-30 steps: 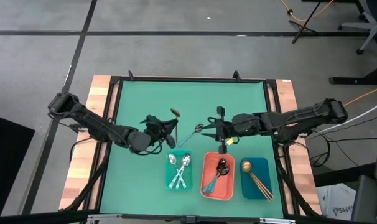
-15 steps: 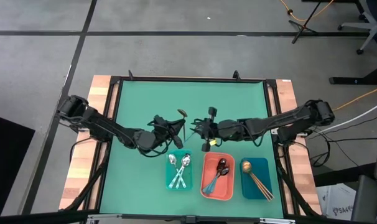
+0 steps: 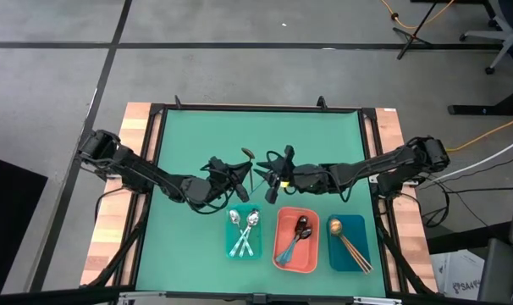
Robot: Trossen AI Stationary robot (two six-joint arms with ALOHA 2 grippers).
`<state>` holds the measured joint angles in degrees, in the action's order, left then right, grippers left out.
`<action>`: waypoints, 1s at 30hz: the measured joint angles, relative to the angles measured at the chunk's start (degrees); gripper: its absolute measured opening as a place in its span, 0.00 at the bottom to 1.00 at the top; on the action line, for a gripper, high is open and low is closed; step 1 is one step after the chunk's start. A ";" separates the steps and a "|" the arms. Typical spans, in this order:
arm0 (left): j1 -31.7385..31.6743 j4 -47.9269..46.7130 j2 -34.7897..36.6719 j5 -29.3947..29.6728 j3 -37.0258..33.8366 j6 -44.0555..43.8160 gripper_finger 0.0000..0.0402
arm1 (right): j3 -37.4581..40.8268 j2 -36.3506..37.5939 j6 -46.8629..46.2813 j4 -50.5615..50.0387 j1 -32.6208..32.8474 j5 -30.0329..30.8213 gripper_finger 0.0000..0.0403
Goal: Sort silverware by color (type)
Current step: Put the golden spoon into the blue bin
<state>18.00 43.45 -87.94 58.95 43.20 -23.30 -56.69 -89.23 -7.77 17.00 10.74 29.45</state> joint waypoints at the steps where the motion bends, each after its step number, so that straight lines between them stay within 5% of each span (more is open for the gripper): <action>1: 0.00 0.00 0.00 0.02 0.00 0.01 0.02 | 0.00 -0.21 -1.25 0.45 0.00 -0.09 0.22; 30: 0.00 2.48 0.00 -3.30 -0.02 1.08 0.02 | 0.00 -2.67 -4.42 4.01 -2.22 -7.15 0.22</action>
<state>18.00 45.93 -87.94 55.65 43.18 -22.21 -56.69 -91.90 -12.19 21.02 8.52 22.30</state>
